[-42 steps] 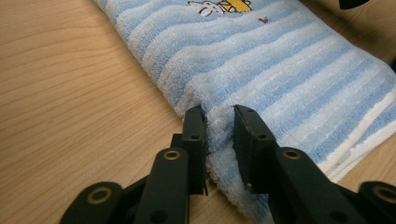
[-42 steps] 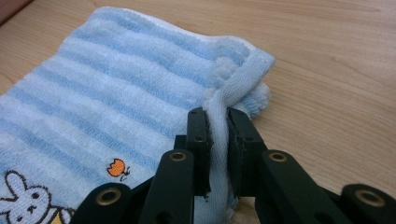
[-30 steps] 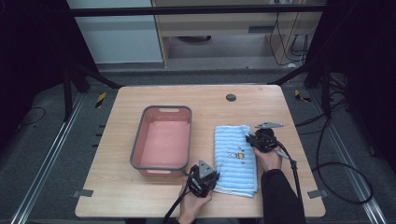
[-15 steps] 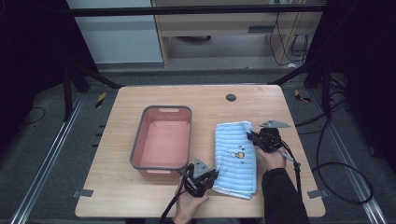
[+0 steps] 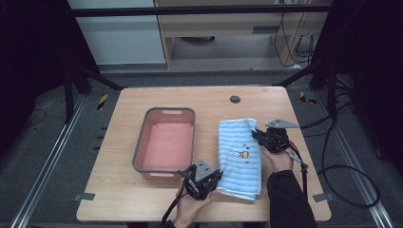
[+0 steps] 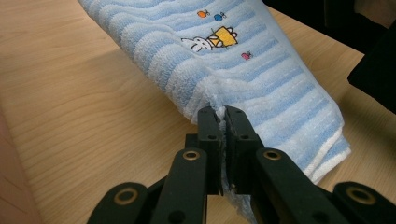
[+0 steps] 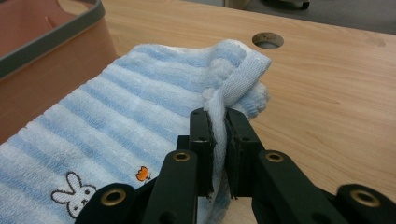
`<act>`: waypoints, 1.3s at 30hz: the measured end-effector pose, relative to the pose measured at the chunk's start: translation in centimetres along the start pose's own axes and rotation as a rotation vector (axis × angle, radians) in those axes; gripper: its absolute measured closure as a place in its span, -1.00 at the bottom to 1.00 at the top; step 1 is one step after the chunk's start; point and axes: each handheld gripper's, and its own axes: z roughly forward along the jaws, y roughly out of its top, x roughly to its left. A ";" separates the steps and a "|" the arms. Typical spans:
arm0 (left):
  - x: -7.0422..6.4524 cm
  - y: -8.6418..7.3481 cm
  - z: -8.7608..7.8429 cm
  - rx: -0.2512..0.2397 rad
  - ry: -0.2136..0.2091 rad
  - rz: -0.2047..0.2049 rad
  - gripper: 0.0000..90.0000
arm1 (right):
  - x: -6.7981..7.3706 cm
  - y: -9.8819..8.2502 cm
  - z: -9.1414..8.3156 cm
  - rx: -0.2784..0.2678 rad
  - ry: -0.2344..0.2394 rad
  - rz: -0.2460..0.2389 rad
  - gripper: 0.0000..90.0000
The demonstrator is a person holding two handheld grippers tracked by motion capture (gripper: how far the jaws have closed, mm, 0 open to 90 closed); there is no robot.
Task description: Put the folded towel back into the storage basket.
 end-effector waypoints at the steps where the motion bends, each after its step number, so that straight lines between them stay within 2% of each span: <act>1: 0.0 0.1 -0.1 0.001 -0.001 0.003 0.91 | 0.0 0.1 -0.1 -0.003 -0.002 -0.003 0.84; 7: 0.3 0.7 -0.8 -0.015 0.004 0.007 0.90 | 0.3 0.7 -0.6 -0.015 -0.001 0.001 0.84; 21: 1.3 2.8 -3.2 -0.052 0.019 0.016 0.90 | 2.0 4.1 -2.1 -0.078 0.005 -0.045 0.84; 39: 2.3 4.3 -5.2 -0.086 0.035 0.033 0.90 | 3.4 6.8 -2.8 -0.113 0.023 -0.063 0.84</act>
